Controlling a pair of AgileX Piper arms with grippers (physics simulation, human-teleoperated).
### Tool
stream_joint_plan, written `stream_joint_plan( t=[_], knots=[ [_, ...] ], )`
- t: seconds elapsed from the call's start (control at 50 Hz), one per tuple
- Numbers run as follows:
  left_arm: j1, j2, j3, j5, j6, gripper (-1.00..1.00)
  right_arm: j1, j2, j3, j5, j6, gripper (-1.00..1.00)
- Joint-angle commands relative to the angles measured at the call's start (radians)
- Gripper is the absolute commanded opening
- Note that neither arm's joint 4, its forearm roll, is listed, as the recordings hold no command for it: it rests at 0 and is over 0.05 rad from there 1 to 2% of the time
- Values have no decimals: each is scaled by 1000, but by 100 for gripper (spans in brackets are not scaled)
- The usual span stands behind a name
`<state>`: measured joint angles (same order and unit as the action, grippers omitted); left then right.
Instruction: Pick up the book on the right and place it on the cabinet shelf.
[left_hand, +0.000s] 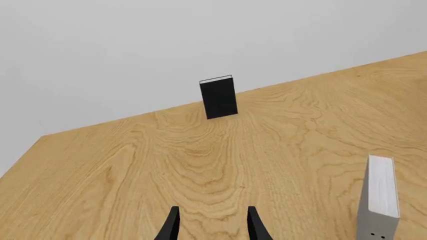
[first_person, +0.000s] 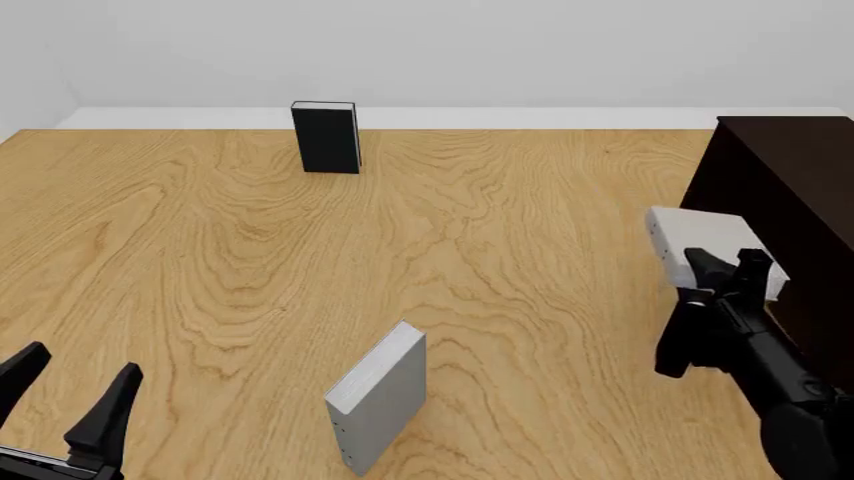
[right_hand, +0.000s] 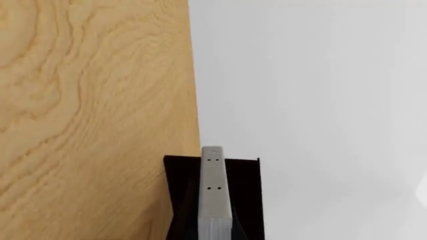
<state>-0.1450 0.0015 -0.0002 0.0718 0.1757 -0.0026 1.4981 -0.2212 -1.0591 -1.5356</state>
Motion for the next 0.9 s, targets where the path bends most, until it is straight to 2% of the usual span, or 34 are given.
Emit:
stream_joint_plan(
  t=[0.02, 0.34, 0.9],
  knots=[
    [0, 0, 0, 1, 2, 100, -29, 19, -34, -8, 14, -100],
    [1, 0, 0, 11, 7, 100, -63, 110, -75, -46, 13, -100],
    [-3, 0, 0, 20, 10, 100, -115, 133, -183, 24, 18, -100]
  ],
)
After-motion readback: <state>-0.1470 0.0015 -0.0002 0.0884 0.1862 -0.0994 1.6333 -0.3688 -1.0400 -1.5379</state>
